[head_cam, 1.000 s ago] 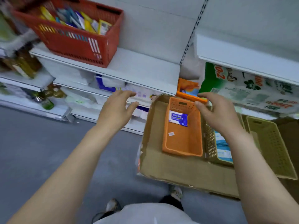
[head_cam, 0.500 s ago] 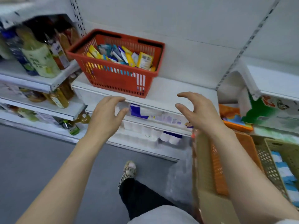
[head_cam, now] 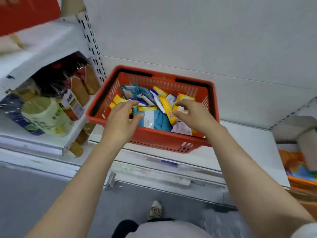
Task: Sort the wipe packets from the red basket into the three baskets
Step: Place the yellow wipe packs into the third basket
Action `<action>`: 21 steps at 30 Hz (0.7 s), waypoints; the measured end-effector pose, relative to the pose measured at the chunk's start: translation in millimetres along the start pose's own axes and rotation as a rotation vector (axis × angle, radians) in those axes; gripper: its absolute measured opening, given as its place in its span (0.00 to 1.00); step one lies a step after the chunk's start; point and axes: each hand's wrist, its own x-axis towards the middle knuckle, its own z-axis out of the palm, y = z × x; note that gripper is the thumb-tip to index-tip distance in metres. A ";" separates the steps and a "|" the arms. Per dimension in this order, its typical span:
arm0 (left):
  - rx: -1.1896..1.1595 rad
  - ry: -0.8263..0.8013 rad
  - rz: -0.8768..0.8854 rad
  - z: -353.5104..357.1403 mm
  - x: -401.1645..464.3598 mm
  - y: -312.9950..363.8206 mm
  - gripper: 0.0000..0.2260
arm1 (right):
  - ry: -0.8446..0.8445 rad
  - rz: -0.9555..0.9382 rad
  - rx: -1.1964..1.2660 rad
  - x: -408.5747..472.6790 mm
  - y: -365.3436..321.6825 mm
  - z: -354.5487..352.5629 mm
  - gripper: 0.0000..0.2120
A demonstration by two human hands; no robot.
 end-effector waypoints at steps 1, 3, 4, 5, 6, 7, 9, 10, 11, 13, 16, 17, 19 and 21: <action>-0.008 -0.025 0.002 3.1 10.4 -5.1 0.19 | -0.045 0.058 -0.009 14.9 -0.6 5.2 0.22; -0.034 -0.068 0.034 9.9 32.1 -12.9 0.20 | -0.141 0.180 -0.028 41.1 -3.8 17.9 0.26; -0.046 -0.082 0.046 13.2 42.6 -16.0 0.20 | -0.195 0.227 -0.051 50.7 -5.8 25.4 0.27; -0.056 -0.096 0.046 16.7 52.7 -19.1 0.20 | -0.247 0.265 -0.083 58.2 -7.4 33.5 0.25; -0.065 -0.117 0.039 20.0 62.1 -21.0 0.20 | -0.274 0.292 -0.122 63.4 -8.6 40.1 0.21; -0.078 -0.148 0.035 23.7 70.4 -21.6 0.21 | -0.263 0.315 -0.158 65.9 -9.0 42.3 0.18; -0.131 -0.239 0.033 31.6 84.1 -19.7 0.22 | -0.162 0.385 -0.138 67.6 -4.0 38.9 0.14; -0.168 -0.293 0.026 35.1 90.7 -18.1 0.24 | -0.096 0.443 -0.009 67.4 2.1 34.8 0.11; -0.203 -0.340 0.017 38.4 97.3 -16.3 0.27 | -0.039 0.496 0.202 64.6 6.2 29.2 0.09; -0.250 -0.399 -0.009 43.9 112.5 -10.5 0.32 | 0.010 0.513 0.650 56.5 10.8 19.5 0.13; -0.325 -0.453 -0.053 49.3 134.8 1.9 0.34 | -0.027 0.454 1.033 45.0 3.1 11.7 0.18; -0.367 -0.463 -0.053 51.7 139.9 5.0 0.33 | -0.040 0.445 1.087 42.6 -2.7 9.7 0.18; -0.430 -0.452 -0.031 54.3 147.0 12.0 0.30 | 0.000 0.441 1.111 40.4 -12.1 8.2 0.16; -0.461 -0.397 -0.038 59.5 154.8 16.3 0.29 | 0.130 0.439 1.022 38.9 -16.8 8.6 0.13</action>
